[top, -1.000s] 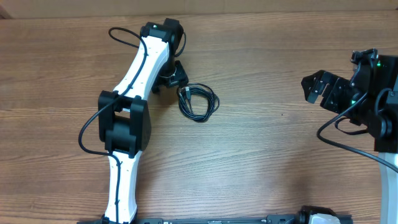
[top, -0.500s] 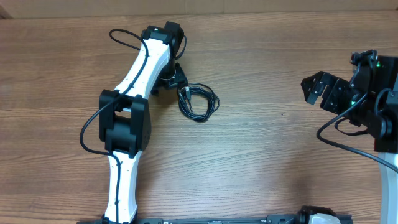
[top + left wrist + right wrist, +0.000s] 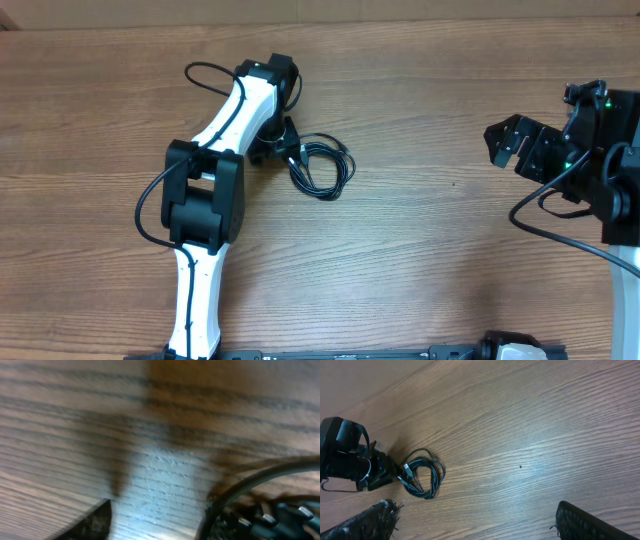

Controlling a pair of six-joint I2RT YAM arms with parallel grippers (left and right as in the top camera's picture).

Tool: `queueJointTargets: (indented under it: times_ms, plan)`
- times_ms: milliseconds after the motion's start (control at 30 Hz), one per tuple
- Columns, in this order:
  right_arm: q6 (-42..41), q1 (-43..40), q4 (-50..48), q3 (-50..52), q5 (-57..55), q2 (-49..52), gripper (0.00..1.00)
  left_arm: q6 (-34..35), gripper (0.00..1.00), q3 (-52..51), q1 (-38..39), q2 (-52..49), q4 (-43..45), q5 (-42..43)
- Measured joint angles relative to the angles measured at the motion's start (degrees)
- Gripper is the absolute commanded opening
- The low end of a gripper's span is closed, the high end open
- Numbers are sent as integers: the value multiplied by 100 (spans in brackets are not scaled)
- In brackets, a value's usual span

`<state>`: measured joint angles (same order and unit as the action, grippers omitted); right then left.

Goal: Untangle cables

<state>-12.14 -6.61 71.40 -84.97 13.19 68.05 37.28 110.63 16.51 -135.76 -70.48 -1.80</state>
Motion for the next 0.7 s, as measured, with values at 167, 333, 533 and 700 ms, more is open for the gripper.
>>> queueJointTargets:
  times_ms: [167, 333, 533, 700]
  plan:
    - [-2, 0, 4, 0, -9, 2, 100, -83, 4, -107, 35, 37, 136, 101]
    - [-2, 0, 4, 0, -7, 2, 100, -645, 4, -109, 22, 55, 37, 463]
    - [2, 0, -13, 0, -9, 2, 95, -1521, 4, 807, -37, 55, -833, 1141]
    - [15, 0, -144, 0, -9, 2, 89, -2107, 4, 2299, -37, 476, -1309, 1462]
